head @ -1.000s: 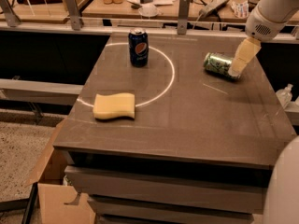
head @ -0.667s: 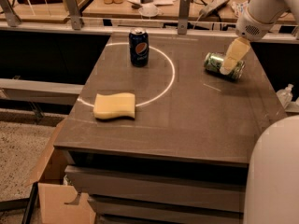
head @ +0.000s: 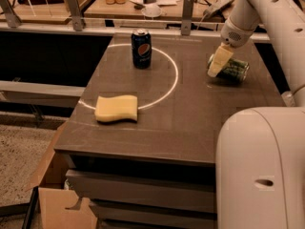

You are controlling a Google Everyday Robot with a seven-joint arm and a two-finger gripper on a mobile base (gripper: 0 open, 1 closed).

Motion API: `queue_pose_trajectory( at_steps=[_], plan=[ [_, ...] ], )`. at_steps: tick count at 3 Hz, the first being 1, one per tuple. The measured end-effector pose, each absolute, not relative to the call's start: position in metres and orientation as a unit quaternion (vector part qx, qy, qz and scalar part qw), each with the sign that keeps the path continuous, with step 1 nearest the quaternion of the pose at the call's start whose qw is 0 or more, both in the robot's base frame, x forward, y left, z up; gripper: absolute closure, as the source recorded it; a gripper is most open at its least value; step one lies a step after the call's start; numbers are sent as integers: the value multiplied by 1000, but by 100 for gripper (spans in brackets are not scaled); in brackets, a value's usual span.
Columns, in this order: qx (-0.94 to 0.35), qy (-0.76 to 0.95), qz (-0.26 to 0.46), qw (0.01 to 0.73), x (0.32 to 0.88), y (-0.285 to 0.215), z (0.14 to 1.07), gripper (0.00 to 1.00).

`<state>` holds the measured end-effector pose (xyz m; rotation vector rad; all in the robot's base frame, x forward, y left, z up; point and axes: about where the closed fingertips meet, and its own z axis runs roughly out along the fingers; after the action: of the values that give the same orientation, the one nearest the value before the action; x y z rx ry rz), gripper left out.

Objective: Place green can upright

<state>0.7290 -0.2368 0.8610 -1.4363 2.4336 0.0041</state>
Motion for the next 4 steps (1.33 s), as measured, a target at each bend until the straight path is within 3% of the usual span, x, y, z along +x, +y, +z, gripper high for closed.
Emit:
queue_pose_trajectory(
  at_steps=[2, 3, 4],
  plan=[
    [-501, 854, 10, 139, 740, -223, 847, 70],
    [-519, 838, -1, 170, 745, -214, 877, 94],
    [-532, 816, -10, 224, 744, -207, 924, 100]
  ],
)
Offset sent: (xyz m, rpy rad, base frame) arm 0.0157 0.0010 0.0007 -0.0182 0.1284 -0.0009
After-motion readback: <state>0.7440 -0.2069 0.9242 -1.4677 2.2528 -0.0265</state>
